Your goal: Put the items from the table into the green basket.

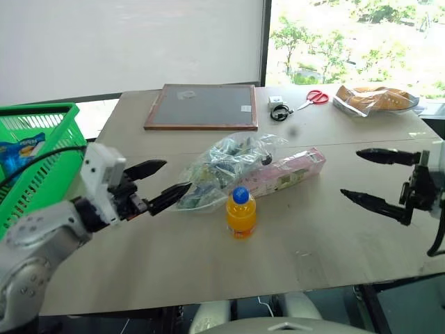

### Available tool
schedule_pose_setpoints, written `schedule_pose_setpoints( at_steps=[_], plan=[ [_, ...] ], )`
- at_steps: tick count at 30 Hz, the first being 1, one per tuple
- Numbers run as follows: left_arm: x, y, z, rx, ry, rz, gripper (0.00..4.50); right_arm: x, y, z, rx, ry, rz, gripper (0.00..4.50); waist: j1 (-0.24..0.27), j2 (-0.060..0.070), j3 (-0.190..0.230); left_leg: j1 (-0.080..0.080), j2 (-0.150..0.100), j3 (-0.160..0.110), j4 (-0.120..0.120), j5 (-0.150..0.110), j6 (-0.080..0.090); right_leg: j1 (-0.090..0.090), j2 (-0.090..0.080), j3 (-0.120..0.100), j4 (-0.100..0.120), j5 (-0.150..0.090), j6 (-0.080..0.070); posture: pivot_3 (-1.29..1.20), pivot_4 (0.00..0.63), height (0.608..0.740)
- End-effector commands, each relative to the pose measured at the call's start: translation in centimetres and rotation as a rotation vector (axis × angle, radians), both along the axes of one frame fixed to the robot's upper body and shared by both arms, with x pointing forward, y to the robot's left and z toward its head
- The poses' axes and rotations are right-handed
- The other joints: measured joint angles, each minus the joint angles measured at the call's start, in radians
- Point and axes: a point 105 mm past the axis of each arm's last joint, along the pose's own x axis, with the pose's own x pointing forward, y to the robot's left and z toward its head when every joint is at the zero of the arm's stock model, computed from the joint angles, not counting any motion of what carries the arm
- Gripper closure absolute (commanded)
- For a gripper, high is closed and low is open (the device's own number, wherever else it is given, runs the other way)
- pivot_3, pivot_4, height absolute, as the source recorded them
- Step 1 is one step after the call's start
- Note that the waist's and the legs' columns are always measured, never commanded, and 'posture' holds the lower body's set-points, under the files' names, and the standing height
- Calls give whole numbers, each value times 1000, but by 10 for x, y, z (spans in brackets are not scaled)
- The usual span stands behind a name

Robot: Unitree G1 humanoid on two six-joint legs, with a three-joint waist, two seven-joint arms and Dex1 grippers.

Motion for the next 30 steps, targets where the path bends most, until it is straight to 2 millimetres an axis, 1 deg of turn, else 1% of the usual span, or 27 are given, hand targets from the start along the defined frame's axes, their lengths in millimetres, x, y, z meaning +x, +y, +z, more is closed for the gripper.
schedule_pose_setpoints(
  at_steps=[1,4,7,10,13,16,17,18,20,23,24,30],
  plan=[
    [10,-11,-3,61,47,-26,0,-2,6,13,-32,-26,47,26,0,0,0,1,0,0,0,0,0,1,0,0,0,0,0,21,0,740],
    [20,-13,-15,127,102,-34,0,-5,7,21,-73,-15,94,26,-1,0,0,1,0,2,0,0,0,1,0,1,-1,0,0,9,0,740],
    [30,-15,-33,184,139,-47,0,-3,7,26,-92,-14,103,26,-4,-1,0,1,0,4,0,0,0,1,0,3,0,0,0,9,0,740],
    [49,-13,-52,224,129,-11,0,0,6,25,-95,8,103,26,-3,-1,-1,2,0,4,0,0,0,1,1,4,0,0,0,-10,0,740],
    [56,-18,-62,259,105,-43,0,2,7,24,-97,15,107,26,-3,-1,-1,1,0,4,0,0,0,0,0,4,0,-2,-3,-16,0,740],
    [60,-22,-64,244,78,-64,832,4,6,22,-105,16,103,0,-2,-1,-1,1,0,4,0,0,1,0,0,4,0,1,-2,-16,0,740],
    [60,-23,-65,241,74,-69,1275,4,6,21,-111,13,107,0,-2,-1,-1,1,0,4,0,0,1,0,0,4,0,2,-2,-31,0,740],
    [61,-23,-65,239,72,-70,1852,4,7,21,-111,11,111,0,-2,-1,-1,0,0,4,0,0,1,0,-1,4,-1,2,-2,-31,0,740],
    [63,-22,-66,233,62,-73,2760,5,8,21,-98,11,117,0,-2,-1,-1,1,0,4,0,-1,1,0,-1,4,-1,2,-2,-31,0,740],
    [63,-26,-63,199,33,-89,4209,6,12,20,-77,21,132,0,-2,-1,-1,1,0,4,0,-1,1,0,-1,4,-1,1,-2,-32,0,740],
    [63,-27,-61,185,20,-94,4438,6,14,20,-68,27,138,0,-2,-1,-1,1,0,4,0,-1,1,0,-1,4,-1,1,-1,-32,0,740],
    [62,-29,-52,116,-14,-93,4438,7,17,17,-65,34,154,0,-3,-1,-1,0,0,4,1,-1,2,0,-1,4,-1,2,-2,-18,0,740]
  ],
)
